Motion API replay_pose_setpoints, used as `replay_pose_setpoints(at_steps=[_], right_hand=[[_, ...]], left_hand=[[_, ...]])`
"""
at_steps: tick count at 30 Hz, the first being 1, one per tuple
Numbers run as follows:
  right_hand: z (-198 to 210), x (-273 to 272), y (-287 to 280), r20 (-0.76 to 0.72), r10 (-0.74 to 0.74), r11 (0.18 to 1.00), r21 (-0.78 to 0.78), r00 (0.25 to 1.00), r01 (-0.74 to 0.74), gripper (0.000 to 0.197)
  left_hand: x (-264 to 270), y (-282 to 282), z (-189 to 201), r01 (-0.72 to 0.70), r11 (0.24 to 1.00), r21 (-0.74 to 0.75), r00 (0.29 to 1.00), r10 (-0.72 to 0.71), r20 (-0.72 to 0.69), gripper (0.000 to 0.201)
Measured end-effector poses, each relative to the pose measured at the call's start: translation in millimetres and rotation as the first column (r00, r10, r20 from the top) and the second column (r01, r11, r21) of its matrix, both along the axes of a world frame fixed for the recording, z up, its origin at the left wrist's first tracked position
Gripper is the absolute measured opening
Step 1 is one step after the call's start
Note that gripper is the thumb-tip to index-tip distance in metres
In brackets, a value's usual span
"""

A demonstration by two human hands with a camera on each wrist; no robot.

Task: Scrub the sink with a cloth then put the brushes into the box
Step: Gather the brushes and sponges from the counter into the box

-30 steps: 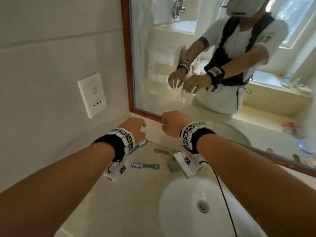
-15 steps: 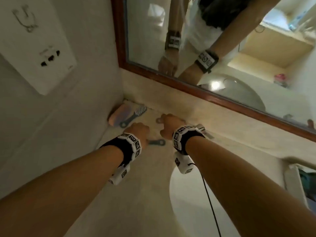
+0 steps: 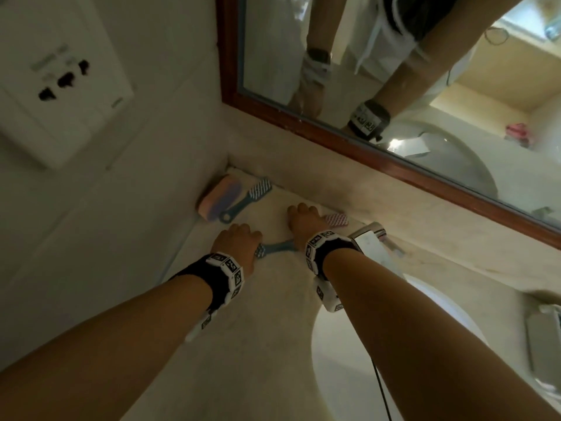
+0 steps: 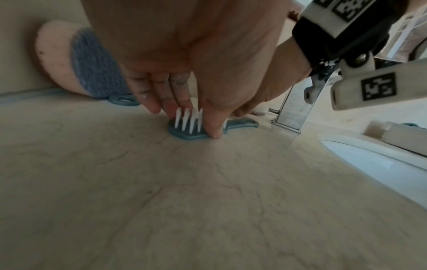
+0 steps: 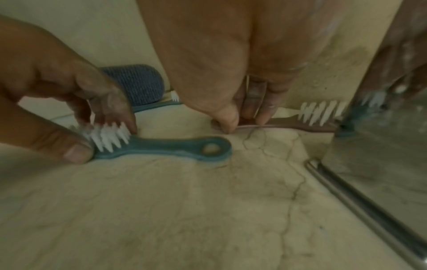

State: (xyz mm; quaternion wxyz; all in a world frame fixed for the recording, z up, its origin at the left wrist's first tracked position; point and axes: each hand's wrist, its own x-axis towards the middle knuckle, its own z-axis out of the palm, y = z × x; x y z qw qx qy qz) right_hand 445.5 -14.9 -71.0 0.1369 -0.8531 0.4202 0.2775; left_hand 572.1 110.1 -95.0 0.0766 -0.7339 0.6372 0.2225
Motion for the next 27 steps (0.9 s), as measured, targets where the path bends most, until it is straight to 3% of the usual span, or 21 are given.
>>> replay_pose_setpoints(at_steps=[3, 11, 15, 18, 20, 23, 27], right_hand=[[-2, -2, -1, 0.017, 0.039, 0.999, 0.000, 0.999, -0.039, 0.042], [7, -2, -3, -0.080, 0.219, 0.973, -0.057, 0.972, -0.224, 0.038], [27, -5, 9, -0.040, 0.235, 0.964, -0.116, 0.971, -0.238, 0.040], [59, -7, 12, 0.011, 0.271, 0.943, -0.204, 0.962, -0.264, 0.053], [86, -8, 10, 0.009, 0.290, 0.922, -0.270, 0.957, -0.277, 0.042], [130, -18, 6, -0.080, 0.326, 0.862, -0.383, 0.942, -0.331, 0.029], [189, -53, 4, -0.181, 0.277, 0.803, -0.496, 0.944, -0.331, 0.038]], left_hand=[[1, 3, -1, -0.047, 0.999, -0.001, 0.998, 0.047, -0.043, 0.036], [10, 13, -1, -0.178, 0.984, 0.029, 0.970, 0.180, -0.162, 0.039], [24, 12, 16, -0.247, 0.968, 0.041, 0.943, 0.250, -0.221, 0.034], [27, 7, 40, -0.309, 0.951, -0.020, 0.913, 0.291, -0.286, 0.032], [26, 3, 64, -0.389, 0.914, -0.117, 0.878, 0.330, -0.346, 0.039], [18, -10, 109, -0.450, 0.873, -0.190, 0.850, 0.353, -0.392, 0.015], [-3, -35, 165, -0.526, 0.827, -0.198, 0.773, 0.368, -0.516, 0.026]])
